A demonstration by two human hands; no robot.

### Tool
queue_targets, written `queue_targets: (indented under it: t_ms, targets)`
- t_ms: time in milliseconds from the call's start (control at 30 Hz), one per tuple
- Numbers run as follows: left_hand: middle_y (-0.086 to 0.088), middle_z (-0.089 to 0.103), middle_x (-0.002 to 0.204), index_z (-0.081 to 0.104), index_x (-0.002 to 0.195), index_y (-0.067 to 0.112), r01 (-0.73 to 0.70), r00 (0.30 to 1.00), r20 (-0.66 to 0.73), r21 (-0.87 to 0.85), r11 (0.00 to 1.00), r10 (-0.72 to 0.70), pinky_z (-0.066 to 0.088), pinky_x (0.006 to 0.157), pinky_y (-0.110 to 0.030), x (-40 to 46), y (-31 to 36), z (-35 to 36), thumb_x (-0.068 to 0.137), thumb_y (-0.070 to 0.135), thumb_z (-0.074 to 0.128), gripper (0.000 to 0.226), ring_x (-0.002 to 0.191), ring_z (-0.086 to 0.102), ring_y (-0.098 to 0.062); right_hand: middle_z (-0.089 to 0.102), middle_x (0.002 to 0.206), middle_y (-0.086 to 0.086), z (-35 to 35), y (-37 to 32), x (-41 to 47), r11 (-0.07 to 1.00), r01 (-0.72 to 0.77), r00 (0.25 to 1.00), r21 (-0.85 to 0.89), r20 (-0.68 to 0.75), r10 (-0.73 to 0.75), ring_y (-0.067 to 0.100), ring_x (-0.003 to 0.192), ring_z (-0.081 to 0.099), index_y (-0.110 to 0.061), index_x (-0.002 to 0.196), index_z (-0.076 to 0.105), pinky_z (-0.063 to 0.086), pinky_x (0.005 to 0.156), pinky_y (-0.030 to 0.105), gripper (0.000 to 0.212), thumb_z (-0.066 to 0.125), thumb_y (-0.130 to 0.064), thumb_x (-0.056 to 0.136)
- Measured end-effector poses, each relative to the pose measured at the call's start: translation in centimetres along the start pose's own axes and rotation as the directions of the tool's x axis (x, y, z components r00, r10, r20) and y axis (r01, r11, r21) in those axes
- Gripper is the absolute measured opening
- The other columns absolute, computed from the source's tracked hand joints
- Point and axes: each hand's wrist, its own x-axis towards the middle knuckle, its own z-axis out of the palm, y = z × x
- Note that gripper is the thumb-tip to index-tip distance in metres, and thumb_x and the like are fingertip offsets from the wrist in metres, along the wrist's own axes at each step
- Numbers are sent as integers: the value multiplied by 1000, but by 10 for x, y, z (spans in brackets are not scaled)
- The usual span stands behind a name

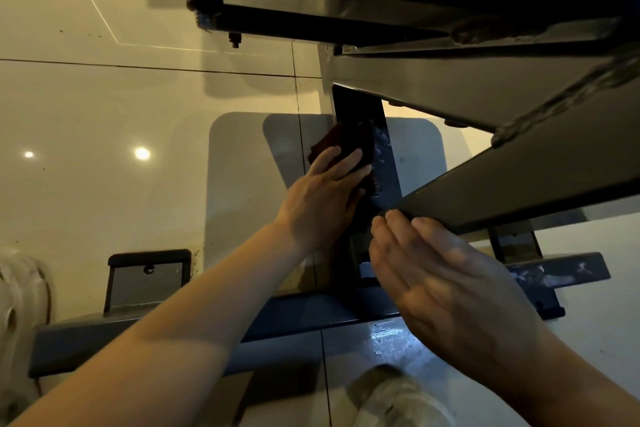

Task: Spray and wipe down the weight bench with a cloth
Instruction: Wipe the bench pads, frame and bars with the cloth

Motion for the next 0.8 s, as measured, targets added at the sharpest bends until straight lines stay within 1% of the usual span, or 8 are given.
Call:
queue_targets:
  t_ms: [133,200,267,367,467,633,733,800]
  targets:
    - [-1,22,159,35,148,19,156,987,-35,-43,987,-158,26,116,-47,40,1,-19,103,31,34,47,145,16,-33,63,120,24,1,1,0,1000,8,1000,-20,-18,-8,38,121,40,6,116,63,10,111,44,48,23,-10,95]
    - [2,21,159,35,148,22,234,971,-44,-69,970,-237,36,108,-43,63,1,-24,103,31,37,47,136,33,-36,63,119,24,1,0,0,1000,10,1000,-20,-15,-10,37,120,40,6,115,64,9,111,44,46,27,-11,93]
    - [2,22,159,35,148,20,264,963,-38,-38,964,-266,37,102,-38,75,0,-23,103,30,36,46,127,44,-35,62,121,24,3,0,0,1000,13,1000,-24,-16,-13,38,122,39,6,117,61,8,113,45,43,31,-11,92]
    - [0,28,157,40,145,16,248,966,-73,-12,969,-248,36,100,-34,71,10,-29,104,27,36,43,124,49,-30,57,124,26,5,1,-2,1000,16,1000,-27,-22,-17,39,124,37,7,119,56,5,115,45,40,34,-11,91]
    - [-2,39,150,46,141,15,204,971,-106,-114,972,-216,38,102,-32,40,17,-33,103,24,40,39,126,50,-23,58,125,26,2,0,-1,1000,13,1000,-1,-10,-13,39,124,37,7,120,55,4,116,45,42,35,-14,91]
    - [6,24,159,40,146,21,111,992,82,-168,980,-98,43,106,-36,-32,29,-12,92,20,61,58,133,46,-22,59,127,25,3,-3,0,1000,-10,1000,-12,-7,10,37,124,43,6,124,53,10,115,45,43,28,-14,96]
    - [7,20,160,38,147,24,131,989,96,-180,975,-115,42,107,-37,-26,25,-12,90,20,64,63,134,45,-22,61,125,25,2,-3,0,1000,-19,1000,16,22,19,36,123,49,5,122,55,15,114,44,43,27,-15,96]
    - [10,14,161,34,148,28,162,986,71,-149,975,-153,41,107,-36,-15,26,-15,96,24,56,57,132,47,-22,59,126,26,1,-2,0,1000,-21,1000,1,14,21,38,124,43,6,123,55,9,115,45,45,26,-15,96]
